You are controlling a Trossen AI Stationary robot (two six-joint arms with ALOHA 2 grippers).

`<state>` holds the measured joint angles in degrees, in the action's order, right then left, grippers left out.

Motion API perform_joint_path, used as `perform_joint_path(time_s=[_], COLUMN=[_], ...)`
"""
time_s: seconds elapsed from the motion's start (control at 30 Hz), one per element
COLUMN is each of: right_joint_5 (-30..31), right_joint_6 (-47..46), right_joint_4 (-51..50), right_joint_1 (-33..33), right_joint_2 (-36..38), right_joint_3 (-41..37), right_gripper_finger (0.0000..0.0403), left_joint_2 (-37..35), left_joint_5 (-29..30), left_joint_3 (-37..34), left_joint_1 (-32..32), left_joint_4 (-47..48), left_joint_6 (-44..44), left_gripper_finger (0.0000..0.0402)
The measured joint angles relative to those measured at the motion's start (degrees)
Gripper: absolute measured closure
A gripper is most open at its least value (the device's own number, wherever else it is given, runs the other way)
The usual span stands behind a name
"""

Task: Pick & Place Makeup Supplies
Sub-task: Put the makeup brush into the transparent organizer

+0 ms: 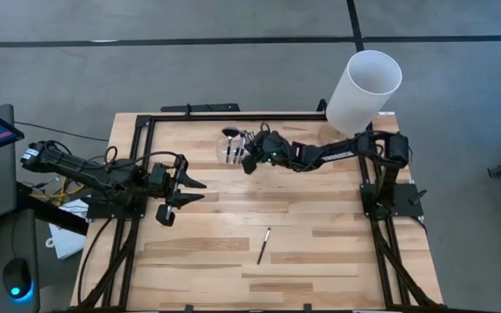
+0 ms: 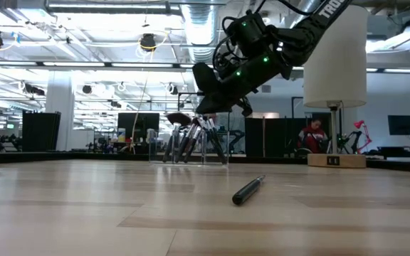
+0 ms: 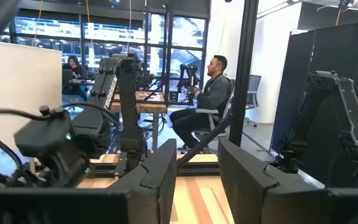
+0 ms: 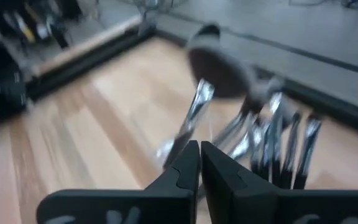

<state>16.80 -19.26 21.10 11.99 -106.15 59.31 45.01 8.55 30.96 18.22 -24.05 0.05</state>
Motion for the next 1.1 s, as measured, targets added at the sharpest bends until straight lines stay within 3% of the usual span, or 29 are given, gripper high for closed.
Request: perform_joint_path(time_s=[0.5,0.73,0.9,1.1], right_joint_5=[-0.5,-7.7,-6.8,-0.2], right_joint_6=[-0.7,10.1,10.7,8.8], right_joint_4=[-30.5,-37.5,-38.0,-43.8], right_joint_1=[-11.2,-20.6,-27.4,-31.8], right_joint_2=[10.4,12.8,9.0,7.6], right_joint_3=[0.0,0.0,0.0,0.0], right_gripper_finger=[0.0395,0.0395,0.0395,0.0395], left_joint_2=[0.0,0.8,2.8,8.5], left_joint_5=[0.0,0.0,0.9,1.3], left_joint_3=[0.0,0.0,0.0,0.3], left_joint_1=[0.0,0.0,0.0,0.1], left_joint_4=[2.1,2.2,2.2,0.1], left_joint_6=[-2.1,-2.5,-5.4,-12.3], left_gripper_finger=[0.0286,0.0286,0.0286,0.0286])
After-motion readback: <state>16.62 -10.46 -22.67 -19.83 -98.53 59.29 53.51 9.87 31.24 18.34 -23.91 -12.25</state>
